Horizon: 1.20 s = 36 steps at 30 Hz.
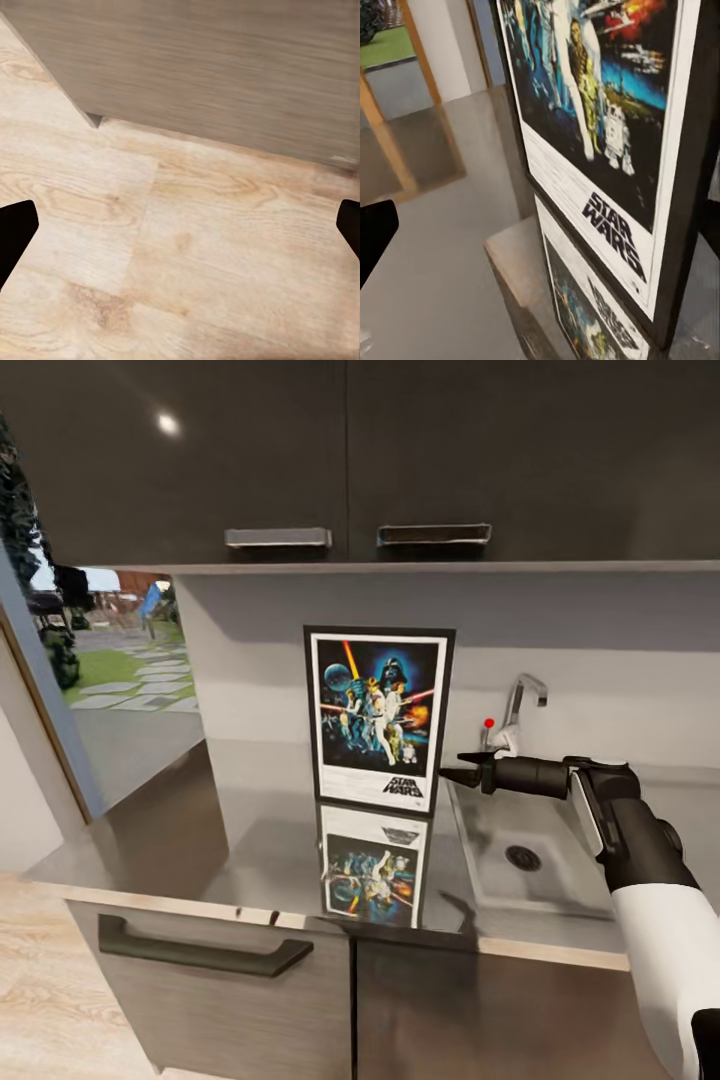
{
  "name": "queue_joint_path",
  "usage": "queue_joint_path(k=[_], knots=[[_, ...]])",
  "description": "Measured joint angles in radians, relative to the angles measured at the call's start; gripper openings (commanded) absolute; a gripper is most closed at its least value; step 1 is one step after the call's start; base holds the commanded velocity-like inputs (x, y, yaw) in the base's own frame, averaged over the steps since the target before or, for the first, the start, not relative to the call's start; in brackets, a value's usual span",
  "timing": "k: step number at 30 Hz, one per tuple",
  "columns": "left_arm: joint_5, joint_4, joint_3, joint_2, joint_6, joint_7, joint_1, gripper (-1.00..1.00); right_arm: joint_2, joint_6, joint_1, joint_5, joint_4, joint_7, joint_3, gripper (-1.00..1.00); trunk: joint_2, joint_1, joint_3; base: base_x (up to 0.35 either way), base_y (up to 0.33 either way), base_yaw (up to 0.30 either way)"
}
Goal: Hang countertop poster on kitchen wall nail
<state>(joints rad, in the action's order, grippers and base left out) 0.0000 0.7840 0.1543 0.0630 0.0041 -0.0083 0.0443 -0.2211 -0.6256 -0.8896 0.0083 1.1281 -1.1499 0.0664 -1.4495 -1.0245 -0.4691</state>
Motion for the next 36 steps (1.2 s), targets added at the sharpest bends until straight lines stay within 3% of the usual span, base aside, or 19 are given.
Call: queue_joint_path(k=[24, 29, 36], knots=[[-0.001, -0.002, 0.000, 0.000, -0.001, 0.000, 0.000, 1.00, 0.000, 0.004, 0.002, 0.000, -0.026, 0.000, 0.001, 1.00, 0.000, 0.000, 0.000, 0.098, 0.000, 0.000], [-0.001, -0.001, 0.000, 0.000, -0.002, 0.000, 0.000, 1.00, 0.000, 0.089, 0.002, 0.000, -0.081, -0.003, 0.001, 1.00, 0.000, -0.001, 0.000, 0.010, 0.000, 0.000], [-0.001, -0.001, 0.000, 0.000, -0.003, 0.000, 0.000, 1.00, 0.000, 0.121, 0.010, 0.000, -0.106, -0.005, 0.001, 1.00, 0.000, 0.000, 0.000, 0.001, 0.000, 0.000]])
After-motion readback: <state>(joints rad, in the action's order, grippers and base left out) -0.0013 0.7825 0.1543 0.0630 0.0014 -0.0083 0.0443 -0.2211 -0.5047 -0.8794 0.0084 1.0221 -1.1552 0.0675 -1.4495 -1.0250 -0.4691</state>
